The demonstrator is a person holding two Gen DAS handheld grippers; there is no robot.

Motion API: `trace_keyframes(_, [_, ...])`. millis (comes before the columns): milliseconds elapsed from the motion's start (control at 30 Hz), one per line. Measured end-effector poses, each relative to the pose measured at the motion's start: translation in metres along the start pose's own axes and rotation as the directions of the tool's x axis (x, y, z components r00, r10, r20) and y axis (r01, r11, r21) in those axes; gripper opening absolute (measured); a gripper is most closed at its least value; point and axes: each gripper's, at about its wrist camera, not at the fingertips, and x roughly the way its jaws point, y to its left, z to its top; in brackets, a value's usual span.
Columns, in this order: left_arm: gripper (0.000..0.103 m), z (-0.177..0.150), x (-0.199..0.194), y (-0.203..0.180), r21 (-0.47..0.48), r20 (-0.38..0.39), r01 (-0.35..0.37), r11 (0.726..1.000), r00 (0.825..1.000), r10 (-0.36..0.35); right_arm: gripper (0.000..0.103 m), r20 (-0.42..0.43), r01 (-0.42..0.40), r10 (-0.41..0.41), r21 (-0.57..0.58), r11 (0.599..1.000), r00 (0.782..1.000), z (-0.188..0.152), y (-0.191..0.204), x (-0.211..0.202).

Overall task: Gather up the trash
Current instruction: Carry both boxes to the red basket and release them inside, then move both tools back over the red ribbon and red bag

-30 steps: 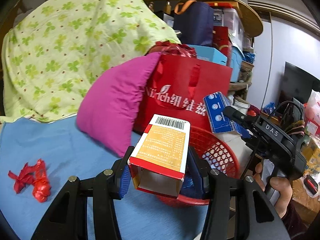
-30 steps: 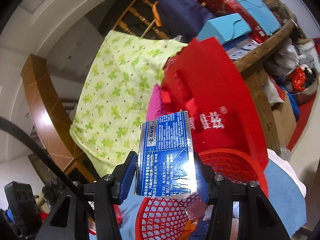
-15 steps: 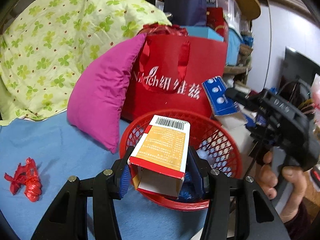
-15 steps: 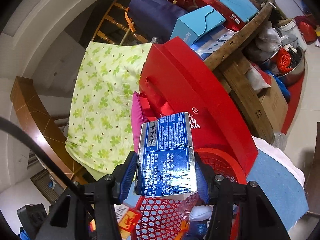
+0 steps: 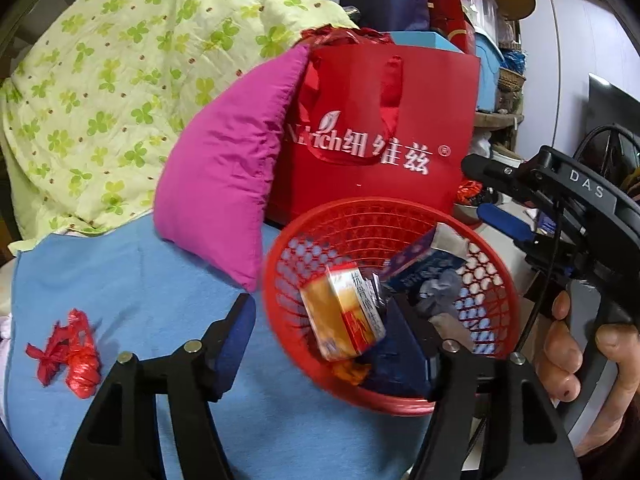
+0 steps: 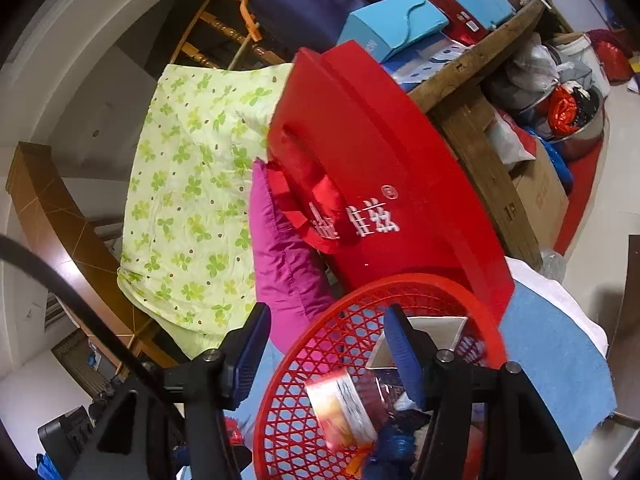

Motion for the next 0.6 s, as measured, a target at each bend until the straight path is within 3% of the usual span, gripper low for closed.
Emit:
trace_keyframes(367, [0.079,-0.031,-0.019,0.074,-0.024,-0.010,-0.179,0.984,0.984,0.179,0.066,0.013,-0.095,0.100,-0.196,0.976,0.995,-0.033,0.072,0.015])
trace_keyframes(467, [0.079,-0.053,-0.025,0.109,-0.048,-0.039,-0.245,0.968,0.969,0.244,0.067,0.003,-0.147,0.154,-0.281,0.948,0.988,-0.052,0.101,0.021])
trace_keyframes(600, [0.079,-0.096,-0.036,0.172,-0.132,-0.110,-0.351,0.927,0.935,0.338,0.070,-0.051,-0.216,0.213,-0.386,0.897,0.976,-0.084,0.140,0.032])
